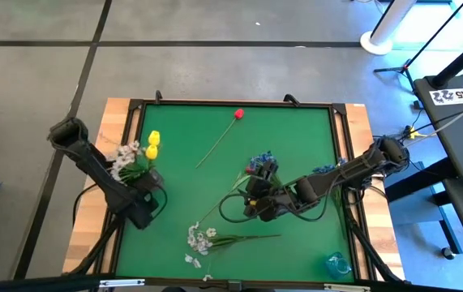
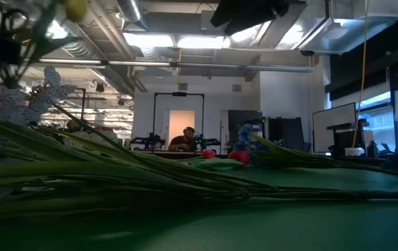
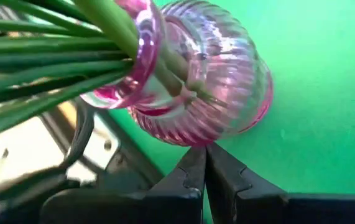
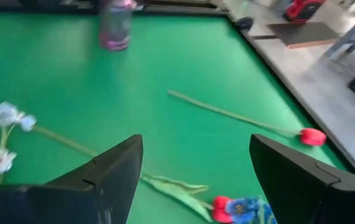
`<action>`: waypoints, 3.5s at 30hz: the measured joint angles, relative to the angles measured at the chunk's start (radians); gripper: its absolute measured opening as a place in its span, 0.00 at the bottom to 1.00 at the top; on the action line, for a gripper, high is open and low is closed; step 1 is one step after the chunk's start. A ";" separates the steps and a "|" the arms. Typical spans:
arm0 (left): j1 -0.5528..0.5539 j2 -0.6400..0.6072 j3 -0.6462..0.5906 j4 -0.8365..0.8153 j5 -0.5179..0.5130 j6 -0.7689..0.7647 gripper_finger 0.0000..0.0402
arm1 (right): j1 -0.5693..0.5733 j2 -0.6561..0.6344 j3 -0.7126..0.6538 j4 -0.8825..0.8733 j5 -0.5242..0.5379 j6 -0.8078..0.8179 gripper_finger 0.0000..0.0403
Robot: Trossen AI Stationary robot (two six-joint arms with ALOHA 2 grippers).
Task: Sort flowers into vase by color
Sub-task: Move the purple vase to the top left of the table, then put the white flower into the purple vase
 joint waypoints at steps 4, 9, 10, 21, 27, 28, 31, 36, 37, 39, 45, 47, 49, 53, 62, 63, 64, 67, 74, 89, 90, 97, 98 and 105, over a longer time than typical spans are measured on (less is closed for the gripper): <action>0.102 0.000 0.000 0.050 -0.070 0.118 0.01 | 0.000 0.042 0.000 0.035 -0.065 -0.033 0.73; 0.236 0.000 0.000 0.142 -0.150 0.291 0.01 | 0.000 0.078 0.000 0.083 -0.109 -0.076 0.73; 0.267 0.000 0.000 0.165 -0.167 0.329 0.01 | 0.000 0.083 0.000 0.087 -0.115 -0.084 0.73; 0.558 0.000 0.000 0.463 -0.199 0.771 0.01 | 0.001 0.129 -0.001 0.146 -0.291 -0.157 0.73; 0.581 -0.006 0.021 0.477 -0.097 0.853 0.02 | 0.001 0.196 0.000 0.193 -0.450 -0.158 0.73; 0.569 -0.013 0.028 0.460 -0.069 0.851 0.04 | 0.001 0.209 0.000 0.187 -0.473 -0.162 0.74; 0.508 -0.048 0.050 0.439 0.006 0.812 0.12 | 0.010 0.254 -0.001 0.203 -0.523 -0.188 0.80; 0.376 -0.120 0.057 0.432 0.126 0.715 0.26 | 0.051 0.316 -0.001 0.223 -0.580 -0.197 0.88; 0.340 -0.129 0.057 0.441 0.131 0.709 0.28 | 0.061 0.323 -0.001 0.239 -0.579 -0.184 0.88; 0.272 -0.143 0.057 0.469 0.107 0.702 0.30 | 0.076 0.343 -0.001 0.258 -0.576 -0.180 0.86; 0.112 -0.150 0.056 0.744 -0.118 0.859 0.30 | 0.054 0.403 -0.001 0.311 -0.632 -0.207 0.71; 0.092 -0.150 0.041 0.870 -0.195 0.916 0.29 | 0.039 0.427 -0.001 0.343 -0.669 -0.225 0.64; 0.084 -0.150 0.020 0.978 -0.249 0.981 0.28 | 0.028 0.443 -0.001 0.372 -0.714 -0.248 0.56; 0.082 -0.150 -0.049 1.241 -0.298 1.120 0.25 | 0.011 0.463 0.001 0.424 -0.746 -0.316 0.37; 0.024 -0.345 -0.039 1.415 -0.357 1.384 0.25 | -0.022 0.400 -0.005 0.316 -0.716 -0.423 0.05; 0.004 -0.390 -0.022 1.401 -0.373 1.397 0.25 | -0.027 0.372 -0.018 0.312 -0.708 -0.438 0.05; -0.018 -0.434 -0.012 1.391 -0.388 1.403 0.26 | -0.033 0.340 -0.037 0.326 -0.703 -0.454 0.04; -0.077 -0.543 -0.019 1.369 -0.443 1.407 0.27 | -0.055 0.214 -0.155 0.485 -0.722 -0.507 0.02; -0.075 -0.603 -0.148 1.445 -0.465 1.407 0.25 | -0.141 -0.021 -0.598 1.264 -0.743 -0.542 0.01; 0.330 -0.176 -0.162 1.936 -0.190 1.504 0.37 | -0.215 -0.026 -0.767 1.930 -0.816 -0.628 0.01; 0.340 -0.150 -0.140 1.938 -0.190 1.505 0.40 | -0.215 -0.026 -0.774 1.933 -0.816 -0.626 0.01; 0.354 -0.011 -0.073 2.074 -0.182 1.571 0.46 | -0.184 -0.027 -0.839 2.089 -0.841 -0.626 0.02; 0.354 0.009 -0.072 2.125 -0.170 1.577 0.46 | -0.177 -0.031 -0.841 2.087 -0.862 -0.633 0.01; 0.366 0.135 -0.072 2.289 -0.112 1.528 0.42 | -0.128 -0.042 -0.819 2.078 -0.896 -0.706 0.02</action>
